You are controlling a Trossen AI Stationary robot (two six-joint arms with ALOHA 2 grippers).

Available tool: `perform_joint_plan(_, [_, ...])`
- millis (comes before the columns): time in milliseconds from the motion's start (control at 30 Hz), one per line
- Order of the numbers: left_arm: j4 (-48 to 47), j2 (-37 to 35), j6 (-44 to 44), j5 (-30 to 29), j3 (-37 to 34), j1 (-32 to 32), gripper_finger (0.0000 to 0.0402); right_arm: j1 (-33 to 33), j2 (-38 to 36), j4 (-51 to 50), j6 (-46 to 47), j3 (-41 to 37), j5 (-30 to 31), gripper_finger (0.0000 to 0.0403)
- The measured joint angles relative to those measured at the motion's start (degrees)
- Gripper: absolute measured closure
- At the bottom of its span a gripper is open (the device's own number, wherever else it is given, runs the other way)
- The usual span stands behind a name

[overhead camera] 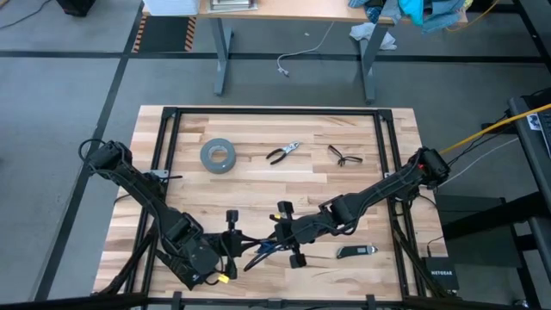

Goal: Coil cords
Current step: Coil the blue wire cable onto the black spool

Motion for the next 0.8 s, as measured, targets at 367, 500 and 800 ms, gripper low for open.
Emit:
perform_joint_plan(367, [0.0, 0.1, 0.3, 0.3, -0.1, 0.0, 0.0401, 0.0, 1.0, 0.3, -2.0, 0.1, -0.7, 0.0396])
perform_joint_plan(500, [0.0, 0.1, 0.0, 0.2, -0.1, 0.3, 0.0401, 0.0, 1.0, 0.2, -2.6, 0.1, -0.1, 0.0397])
perform_joint_plan(800, [1.4, -0.3, 3.0, -1.5, 0.0, -1.1, 0.0340, -0.1, 1.0, -0.6, -2.9, 0.0, 1.8, 0.0400])
